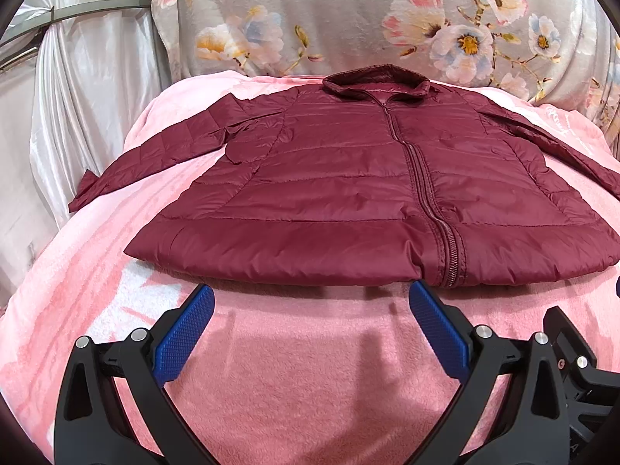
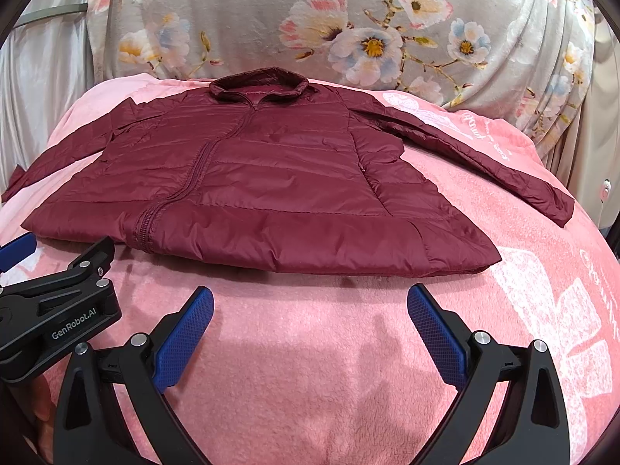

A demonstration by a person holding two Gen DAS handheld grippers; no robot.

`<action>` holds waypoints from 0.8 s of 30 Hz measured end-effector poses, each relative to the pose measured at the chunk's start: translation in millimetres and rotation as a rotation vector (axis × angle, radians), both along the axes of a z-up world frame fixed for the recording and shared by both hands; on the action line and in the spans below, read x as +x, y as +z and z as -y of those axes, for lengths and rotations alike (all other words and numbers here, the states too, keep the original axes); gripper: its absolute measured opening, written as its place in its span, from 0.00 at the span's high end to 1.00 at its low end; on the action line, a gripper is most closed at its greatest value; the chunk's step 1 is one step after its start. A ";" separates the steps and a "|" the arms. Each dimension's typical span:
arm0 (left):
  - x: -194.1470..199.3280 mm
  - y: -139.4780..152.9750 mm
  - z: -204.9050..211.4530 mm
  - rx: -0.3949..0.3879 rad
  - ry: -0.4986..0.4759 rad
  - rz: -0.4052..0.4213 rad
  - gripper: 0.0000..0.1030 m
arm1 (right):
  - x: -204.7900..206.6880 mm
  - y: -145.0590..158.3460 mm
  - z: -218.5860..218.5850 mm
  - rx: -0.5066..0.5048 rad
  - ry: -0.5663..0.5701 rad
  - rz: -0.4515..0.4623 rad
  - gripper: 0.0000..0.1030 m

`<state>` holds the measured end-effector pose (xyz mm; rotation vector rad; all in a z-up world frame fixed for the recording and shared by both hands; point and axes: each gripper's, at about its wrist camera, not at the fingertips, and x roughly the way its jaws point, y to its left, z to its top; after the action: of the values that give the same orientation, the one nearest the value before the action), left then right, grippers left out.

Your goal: Fold large clothes

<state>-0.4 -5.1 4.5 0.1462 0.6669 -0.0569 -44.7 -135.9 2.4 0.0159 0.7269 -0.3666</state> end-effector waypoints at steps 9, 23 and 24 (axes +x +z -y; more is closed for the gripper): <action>-1.2 0.5 0.9 0.000 0.000 0.001 0.05 | -0.4 0.2 -0.3 0.000 -0.002 0.001 0.05; -1.4 0.6 1.5 0.001 0.000 0.002 0.05 | -0.8 -0.2 0.3 -0.001 -0.001 0.004 0.05; -1.4 0.1 0.5 0.001 0.000 0.003 0.05 | -0.8 -0.2 0.3 -0.001 -0.001 0.004 0.05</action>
<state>-1.8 -5.5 4.5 0.1470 0.6639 -0.0567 -45.5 -136.2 2.1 0.0160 0.7229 -0.3679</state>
